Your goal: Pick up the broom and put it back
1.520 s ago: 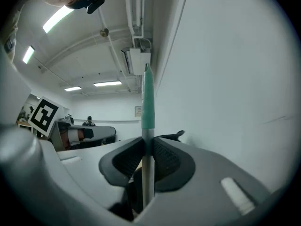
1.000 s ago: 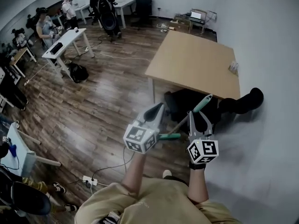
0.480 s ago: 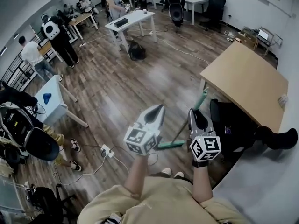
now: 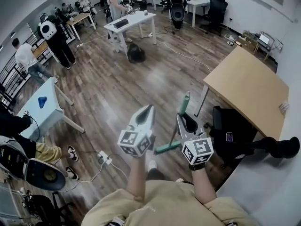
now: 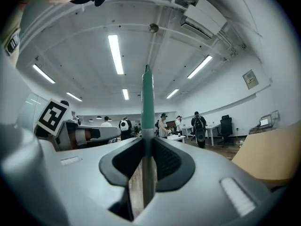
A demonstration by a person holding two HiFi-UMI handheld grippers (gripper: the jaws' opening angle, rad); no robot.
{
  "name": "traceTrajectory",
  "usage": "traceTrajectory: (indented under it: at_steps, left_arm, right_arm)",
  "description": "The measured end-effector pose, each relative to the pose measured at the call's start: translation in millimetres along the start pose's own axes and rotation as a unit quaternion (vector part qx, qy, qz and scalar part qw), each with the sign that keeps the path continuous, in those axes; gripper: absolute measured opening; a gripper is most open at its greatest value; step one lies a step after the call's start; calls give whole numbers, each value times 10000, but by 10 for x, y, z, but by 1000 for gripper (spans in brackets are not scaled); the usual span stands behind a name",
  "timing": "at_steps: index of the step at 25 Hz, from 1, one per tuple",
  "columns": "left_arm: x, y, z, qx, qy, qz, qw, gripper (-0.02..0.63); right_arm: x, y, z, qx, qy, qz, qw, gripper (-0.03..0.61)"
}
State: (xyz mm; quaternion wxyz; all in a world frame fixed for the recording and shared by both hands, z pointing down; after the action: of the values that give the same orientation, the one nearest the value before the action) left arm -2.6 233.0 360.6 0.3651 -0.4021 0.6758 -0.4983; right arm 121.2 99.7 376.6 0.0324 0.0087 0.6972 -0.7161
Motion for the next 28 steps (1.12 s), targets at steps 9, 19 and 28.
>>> traceTrajectory:
  at_steps: [9, 19, 28]
  left_arm:
    - [288, 185, -1778, -495, 253, 378, 9977, 3]
    - [379, 164, -3478, -607, 835, 314, 9942, 3]
    - [718, -85, -4255, -733, 1192, -8, 9902, 3]
  right_arm:
    - [1526, -179, -320, -729, -65, -264, 9970, 75]
    - [3029, -699, -670, -22, 171, -528, 9985, 74]
    - [4057, -1000, -773, -8, 628, -772, 9950, 74]
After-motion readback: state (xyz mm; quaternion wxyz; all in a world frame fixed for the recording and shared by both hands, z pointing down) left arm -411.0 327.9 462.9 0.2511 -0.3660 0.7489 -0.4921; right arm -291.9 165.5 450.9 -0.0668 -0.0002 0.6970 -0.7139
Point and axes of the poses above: the fingertips, and each gripper's own axes: x forward along the fingers, z to its right, y out of its top, the point moved 7 cm from there along -x, backward along the fingers, and after that the axes turned 3 degrees about -x, right-handed, at the moved point
